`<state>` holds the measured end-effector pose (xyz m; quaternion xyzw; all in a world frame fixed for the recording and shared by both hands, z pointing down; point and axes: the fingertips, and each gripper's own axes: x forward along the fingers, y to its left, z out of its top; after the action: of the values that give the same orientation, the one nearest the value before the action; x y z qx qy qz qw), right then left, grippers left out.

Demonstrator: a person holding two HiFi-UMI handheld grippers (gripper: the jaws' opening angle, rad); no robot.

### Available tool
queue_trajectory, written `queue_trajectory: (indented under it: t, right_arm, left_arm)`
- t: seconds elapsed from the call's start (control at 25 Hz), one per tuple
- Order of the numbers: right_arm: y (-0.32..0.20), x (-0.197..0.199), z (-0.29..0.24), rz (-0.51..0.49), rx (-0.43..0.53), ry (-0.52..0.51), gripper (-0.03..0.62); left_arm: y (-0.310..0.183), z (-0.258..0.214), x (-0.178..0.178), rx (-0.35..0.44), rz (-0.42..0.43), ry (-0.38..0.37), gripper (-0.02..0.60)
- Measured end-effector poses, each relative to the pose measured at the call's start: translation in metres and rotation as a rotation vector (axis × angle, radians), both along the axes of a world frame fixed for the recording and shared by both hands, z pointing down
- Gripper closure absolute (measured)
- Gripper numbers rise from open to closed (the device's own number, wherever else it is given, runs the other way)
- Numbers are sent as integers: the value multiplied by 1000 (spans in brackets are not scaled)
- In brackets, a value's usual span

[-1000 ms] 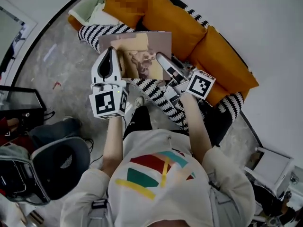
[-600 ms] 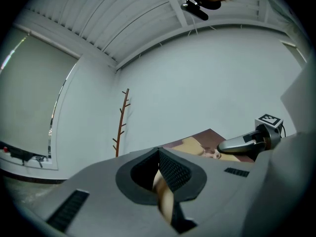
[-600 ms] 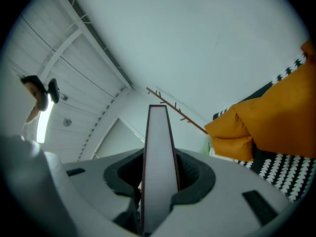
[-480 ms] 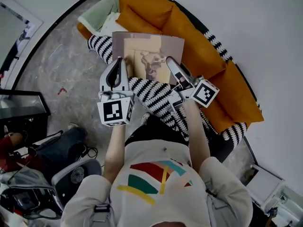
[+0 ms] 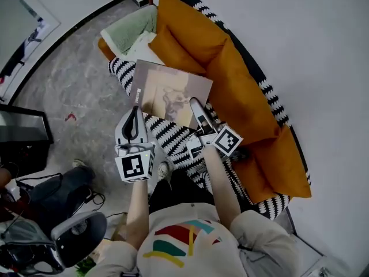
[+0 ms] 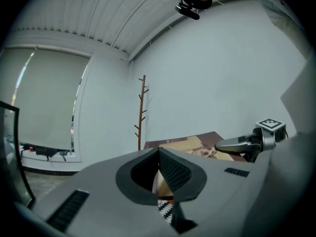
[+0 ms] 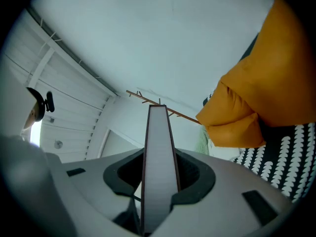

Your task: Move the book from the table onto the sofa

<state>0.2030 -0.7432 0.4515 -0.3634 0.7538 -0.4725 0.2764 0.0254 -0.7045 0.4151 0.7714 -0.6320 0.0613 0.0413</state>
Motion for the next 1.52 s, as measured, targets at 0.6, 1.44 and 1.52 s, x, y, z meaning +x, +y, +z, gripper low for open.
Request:
queue_trajectory:
  t: [0.6, 1.44, 1.52]
  right_arm:
    - [-128, -102, 312, 16, -255, 58, 439]
    - [-110, -47, 427, 302, -484, 803, 355]
    - [-117, -43, 401, 301, -435, 887, 355]
  left_arm:
    - [-109, 253, -46, -63, -2, 57, 574]
    - [-134, 276, -70, -79, 25, 115, 574]
    - [-141, 257, -71, -66, 28, 115, 574]
